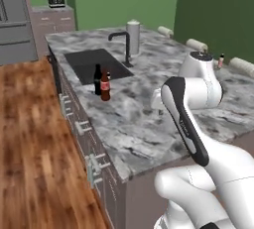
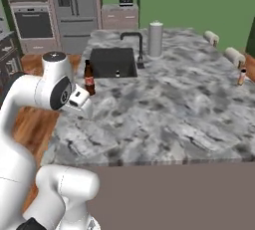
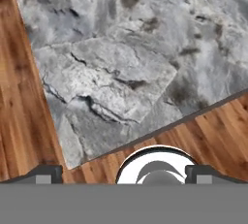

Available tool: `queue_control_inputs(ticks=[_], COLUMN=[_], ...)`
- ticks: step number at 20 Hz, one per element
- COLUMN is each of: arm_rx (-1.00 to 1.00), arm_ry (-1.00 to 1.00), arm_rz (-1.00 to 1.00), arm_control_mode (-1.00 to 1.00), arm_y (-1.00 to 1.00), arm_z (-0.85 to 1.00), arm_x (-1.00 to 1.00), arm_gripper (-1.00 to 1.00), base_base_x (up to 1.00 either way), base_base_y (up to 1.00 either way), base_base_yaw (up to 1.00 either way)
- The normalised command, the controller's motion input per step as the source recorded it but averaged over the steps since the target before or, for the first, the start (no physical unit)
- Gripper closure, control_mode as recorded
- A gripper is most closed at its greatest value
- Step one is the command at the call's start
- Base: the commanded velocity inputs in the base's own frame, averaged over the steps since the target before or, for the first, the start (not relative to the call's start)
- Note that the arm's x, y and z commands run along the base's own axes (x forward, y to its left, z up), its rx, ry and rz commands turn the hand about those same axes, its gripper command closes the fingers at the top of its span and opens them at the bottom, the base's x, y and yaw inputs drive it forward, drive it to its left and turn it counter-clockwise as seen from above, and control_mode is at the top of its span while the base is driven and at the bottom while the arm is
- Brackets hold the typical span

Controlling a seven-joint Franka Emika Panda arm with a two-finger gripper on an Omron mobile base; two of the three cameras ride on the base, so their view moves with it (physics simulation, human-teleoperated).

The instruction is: Place the large bottle from the dining counter next to the other large bottle outside the sink, and place the small bottle from the dining counter next to the other small bottle inside the sink.

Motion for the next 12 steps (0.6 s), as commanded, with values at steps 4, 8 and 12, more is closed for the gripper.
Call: queue_control_inputs(ticks=[4, 8, 12], arm_rx=[0.0, 0.0, 0.0], arm_ry=[0.0, 0.0, 0.0], arm_rz=[0.0, 0.0, 0.0], arm_control_mode=[1.0, 1.0, 1.0], arm_y=[0.0, 0.0, 0.0], arm_z=[0.0, 0.0, 0.0], arm_x=[0.0, 0.0, 0.0], arm_gripper=[-1.0, -1.0, -1.0], base_base_x=[0.05, -0.27, -0.09], base_base_y=[-1.0, -1.0, -1.0], base_base_yaw=[0.43, 0.46, 0.45])
